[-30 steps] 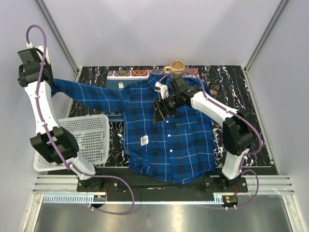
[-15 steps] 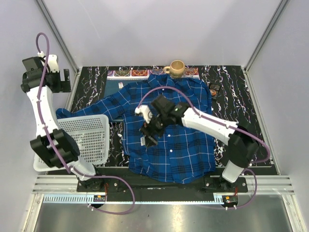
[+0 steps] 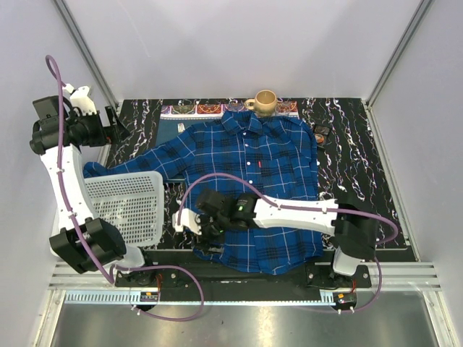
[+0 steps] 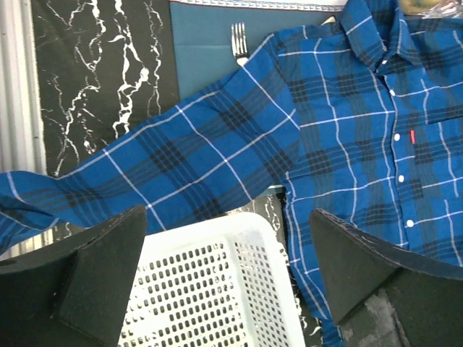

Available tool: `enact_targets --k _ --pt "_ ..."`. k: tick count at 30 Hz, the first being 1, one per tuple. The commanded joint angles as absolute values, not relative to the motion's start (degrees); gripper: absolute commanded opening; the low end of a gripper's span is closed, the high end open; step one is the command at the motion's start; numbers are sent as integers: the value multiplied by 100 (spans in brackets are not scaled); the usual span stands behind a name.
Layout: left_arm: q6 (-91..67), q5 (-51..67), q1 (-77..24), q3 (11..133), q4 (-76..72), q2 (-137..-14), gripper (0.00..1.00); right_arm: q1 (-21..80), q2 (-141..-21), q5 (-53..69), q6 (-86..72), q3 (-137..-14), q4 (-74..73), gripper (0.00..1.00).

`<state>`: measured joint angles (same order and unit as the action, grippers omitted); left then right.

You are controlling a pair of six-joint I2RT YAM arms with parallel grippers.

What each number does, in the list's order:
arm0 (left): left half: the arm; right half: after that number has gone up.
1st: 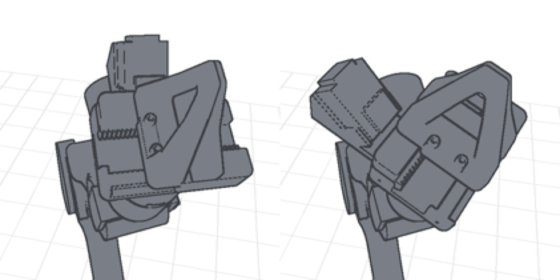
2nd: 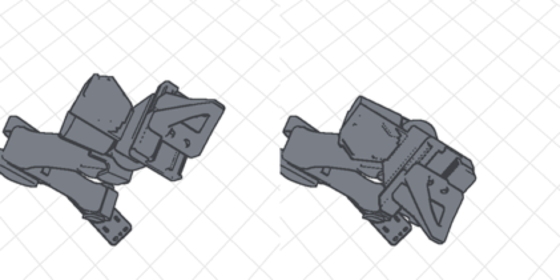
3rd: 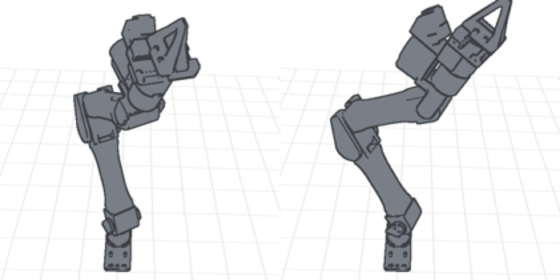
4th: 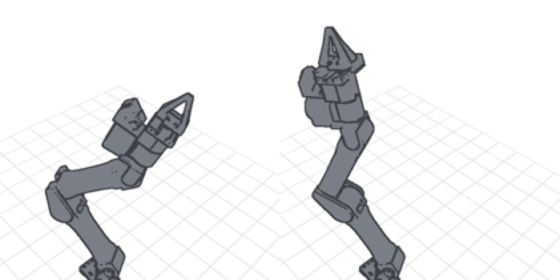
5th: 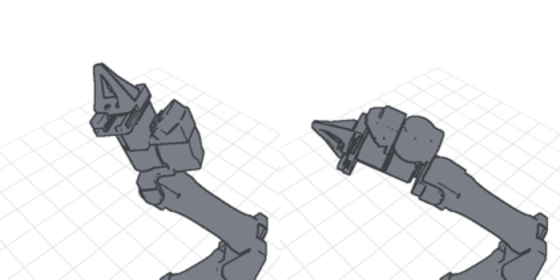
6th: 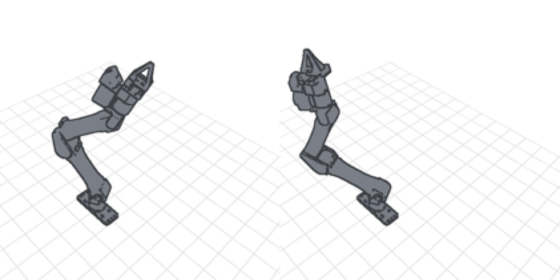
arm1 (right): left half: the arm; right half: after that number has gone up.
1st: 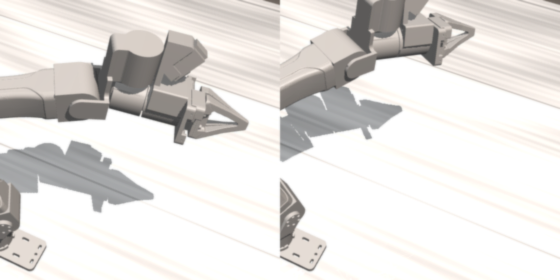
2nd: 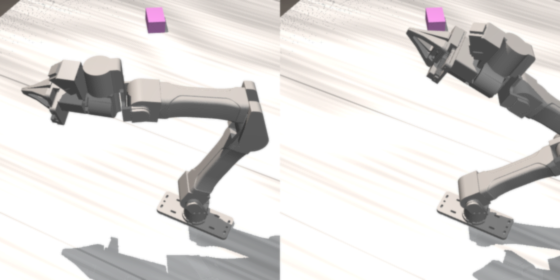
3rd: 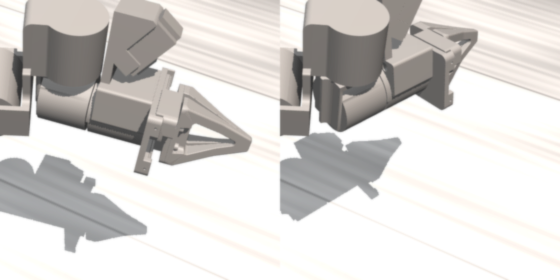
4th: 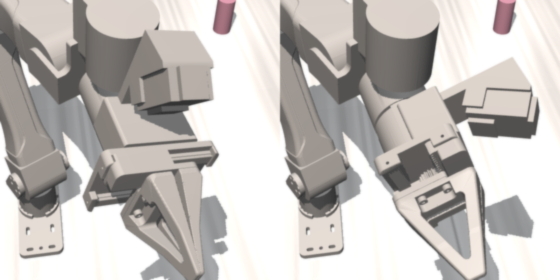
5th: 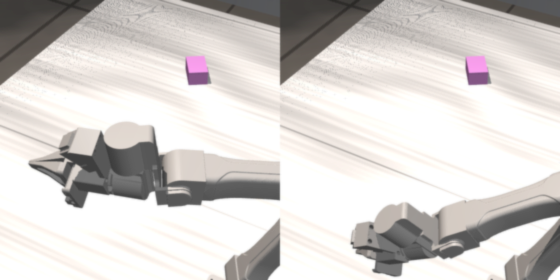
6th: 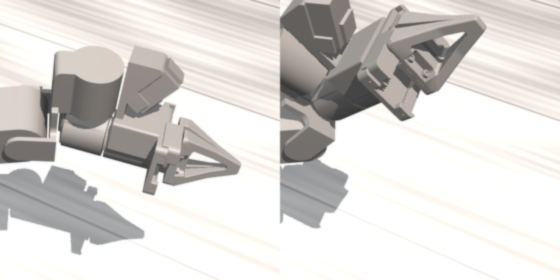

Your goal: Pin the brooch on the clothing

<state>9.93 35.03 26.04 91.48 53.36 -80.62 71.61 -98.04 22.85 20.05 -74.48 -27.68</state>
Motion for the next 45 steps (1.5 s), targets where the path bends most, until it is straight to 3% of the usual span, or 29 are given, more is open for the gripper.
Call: enact_targets --k 1,4,8,10,13,14,16,26,42,44,45 --pt "695 4034 2637 9246 5256 -7892 97 7382 -10221 1601 2601 -7225 -2110 74" --pt "659 4069 2628 9351 5309 -7910 97 7576 -10466 1126 2689 -7146 -1943 83" --pt "633 4096 2637 9422 5309 -7910 97 7752 -10836 -127 2812 -7093 -1539 82" --pt "615 4104 2628 9404 5300 -7875 97 7778 -11108 -491 2865 -7206 -1468 77" --pt "642 4078 2628 9396 5309 -7840 97 7778 -11302 -834 2927 -7242 -1389 45" --pt "650 4069 2628 9404 5309 -7831 97 7778 -11320 -870 2927 -7242 -1380 23" --pt "668 4043 2637 9430 5300 -7822 97 7778 -11312 -826 2857 -7225 -1363 0" --pt "606 4297 2637 9571 5309 -7945 97 7734 -10292 955 2040 -7470 -1081 0" --pt "554 4456 2628 9774 5247 -8060 95 7743 -10432 2856 1468 -7937 -1503 0" --pt "554 4439 2628 9738 5221 -8060 94 7734 -10415 2979 1573 -7945 -1529 2" --pt "571 4447 2628 9730 5212 -8060 94 7734 -10415 2962 1608 -8015 -1555 11"
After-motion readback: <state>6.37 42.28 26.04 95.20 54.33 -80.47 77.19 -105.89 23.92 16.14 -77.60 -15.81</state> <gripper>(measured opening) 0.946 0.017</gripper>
